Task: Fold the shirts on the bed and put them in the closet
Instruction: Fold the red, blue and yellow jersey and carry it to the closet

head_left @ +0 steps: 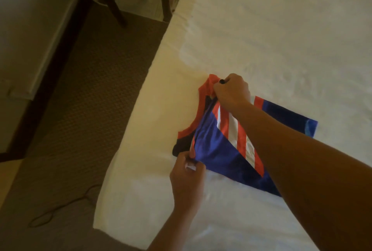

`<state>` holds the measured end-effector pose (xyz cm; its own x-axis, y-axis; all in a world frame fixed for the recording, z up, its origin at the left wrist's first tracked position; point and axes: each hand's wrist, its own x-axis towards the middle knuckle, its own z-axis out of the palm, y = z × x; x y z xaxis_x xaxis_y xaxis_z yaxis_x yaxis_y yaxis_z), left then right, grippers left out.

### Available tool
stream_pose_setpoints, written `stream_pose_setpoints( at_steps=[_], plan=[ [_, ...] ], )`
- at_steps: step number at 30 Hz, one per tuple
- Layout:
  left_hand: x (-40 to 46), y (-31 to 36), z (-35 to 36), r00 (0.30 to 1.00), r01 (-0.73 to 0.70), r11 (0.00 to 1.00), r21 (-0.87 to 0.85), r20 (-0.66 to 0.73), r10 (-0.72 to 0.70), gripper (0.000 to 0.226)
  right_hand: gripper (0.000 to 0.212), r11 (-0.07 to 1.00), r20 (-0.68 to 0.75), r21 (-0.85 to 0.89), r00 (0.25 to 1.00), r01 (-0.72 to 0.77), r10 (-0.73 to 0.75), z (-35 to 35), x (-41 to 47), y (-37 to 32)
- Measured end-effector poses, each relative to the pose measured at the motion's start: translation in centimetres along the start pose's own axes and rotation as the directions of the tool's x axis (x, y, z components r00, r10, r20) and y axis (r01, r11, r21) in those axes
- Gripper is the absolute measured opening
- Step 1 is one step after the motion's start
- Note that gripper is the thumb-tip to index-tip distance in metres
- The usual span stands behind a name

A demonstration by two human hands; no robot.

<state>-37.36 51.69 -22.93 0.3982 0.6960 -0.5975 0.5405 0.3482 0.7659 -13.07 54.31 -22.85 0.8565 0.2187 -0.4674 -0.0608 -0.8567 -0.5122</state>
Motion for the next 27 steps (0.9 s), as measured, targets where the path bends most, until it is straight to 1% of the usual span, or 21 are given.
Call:
stream_pose_setpoints(
  at_steps=[1, 3, 6, 7, 8, 9, 10, 11, 12, 13, 14, 15, 16, 18, 20, 22, 23, 25, 27],
  plan=[
    [0.2, -0.3, -0.3, 1.0, 0.008, 1.0, 0.006, -0.014, -0.008, 0.022, 0.011, 1.0, 0.002, 0.007, 1.0, 0.002, -0.002, 0.2, 0.0, -0.2],
    [0.6, -0.5, -0.9, 0.999, 0.017, 1.0, 0.026, -0.03, -0.016, 0.016, 0.014, 1.0, 0.023, 0.027, 1.0, 0.002, -0.002, 0.3, -0.1, -0.5],
    [1.4, 0.0, -1.4, 0.995, 0.048, 0.992, 0.116, -0.087, -0.038, 0.006, 0.032, 0.998, 0.067, 0.066, 0.998, 0.004, -0.009, 0.4, -0.1, -0.7],
    [1.7, 0.0, -1.6, 0.991, 0.065, 0.986, 0.153, -0.127, -0.046, 0.009, 0.036, 0.996, 0.066, 0.093, 0.998, 0.011, -0.018, 0.3, -0.2, -0.6],
    [1.7, 0.5, -1.6, 0.984, 0.086, 0.978, 0.188, -0.168, -0.054, 0.015, 0.036, 0.991, 0.052, 0.133, 0.998, 0.03, -0.037, 0.1, -0.3, -0.3],
    [1.7, 0.7, -1.7, 0.977, 0.083, 0.97, 0.229, -0.211, -0.034, 0.017, 0.032, 0.984, 0.028, 0.167, 0.998, 0.057, -0.063, -0.2, -0.5, 0.1],
    [1.6, 1.1, -1.8, 0.965, 0.025, 0.949, 0.316, -0.254, 0.059, 0.013, 0.027, 0.98, 0.001, 0.175, 0.996, 0.092, -0.094, -0.7, -0.8, 0.7],
    [1.6, 1.4, -1.9, 0.94, -0.086, 0.897, 0.434, -0.264, 0.218, 0.009, 0.022, 0.979, -0.032, 0.153, 0.991, 0.136, -0.133, -1.0, -1.3, 1.4],
    [1.6, 1.8, -1.5, 0.899, -0.209, 0.806, 0.554, -0.215, 0.382, 0.016, 0.021, 0.976, -0.074, 0.122, 0.982, 0.181, -0.173, -1.4, -1.6, 2.6],
    [2.0, 2.0, -0.9, 0.849, -0.334, 0.704, 0.627, -0.126, 0.514, 0.024, 0.022, 0.971, -0.122, 0.076, 0.968, 0.228, -0.218, -1.6, -2.0, 3.8],
    [2.5, 2.5, 0.1, 0.805, -0.439, 0.608, 0.661, -0.012, 0.594, 0.029, 0.024, 0.962, -0.172, 0.011, 0.949, 0.272, -0.266, -1.8, -2.3, 5.3],
    [3.1, 3.1, 1.4, 0.762, -0.527, 0.52, 0.672, 0.103, 0.64, 0.032, 0.026, 0.948, -0.216, -0.062, 0.923, 0.313, -0.319, -1.9, -2.7, 6.8],
    [3.6, 3.8, 2.9, 0.726, -0.593, 0.442, 0.674, 0.21, 0.654, 0.035, 0.028, 0.928, -0.249, -0.131, 0.895, 0.349, -0.371, -2.0, -3.0, 8.5],
    [5.2, 4.4, 6.0, 0.667, -0.669, 0.292, 0.683, 0.38, 0.641, 0.046, 0.034, 0.896, -0.279, -0.212, 0.854, 0.391, -0.439, -2.1, -3.7, 11.8],
    [7.1, 4.7, 8.6, 0.593, -0.727, 0.124, 0.676, 0.526, 0.61, 0.059, 0.038, 0.899, -0.279, -0.246, 0.862, 0.361, -0.423, -2.3, -4.5, 14.9],
    [9.3, 4.6, 10.1, 0.551, -0.747, -0.022, 0.665, 0.636, 0.54, 0.073, 0.048, 0.894, -0.227, -0.323, 0.892, 0.31, -0.391, -2.8, -5.1, 17.5],
    [10.5, 4.7, 10.2, 0.547, -0.738, -0.083, 0.67, 0.665, 0.508, 0.078, 0.053, 0.888, -0.181, -0.368, 0.916, 0.275, -0.358, -3.3, -5.2, 18.4],
    [12.9, 4.6, 9.6, 0.564, -0.701, -0.174, 0.691, 0.687, 0.459, 0.085, 0.065, 0.878, -0.098, -0.445, 0.964, 0.178, -0.245, -4.2, -5.0, 20.3],
    [14.6, 4.6, 8.5, 0.589, -0.676, -0.215, 0.705, 0.691, 0.418, 0.088, 0.072, 0.864, -0.078, -0.496, 0.986, 0.09, -0.148, -4.9, -4.5, 22.5]
  ],
)
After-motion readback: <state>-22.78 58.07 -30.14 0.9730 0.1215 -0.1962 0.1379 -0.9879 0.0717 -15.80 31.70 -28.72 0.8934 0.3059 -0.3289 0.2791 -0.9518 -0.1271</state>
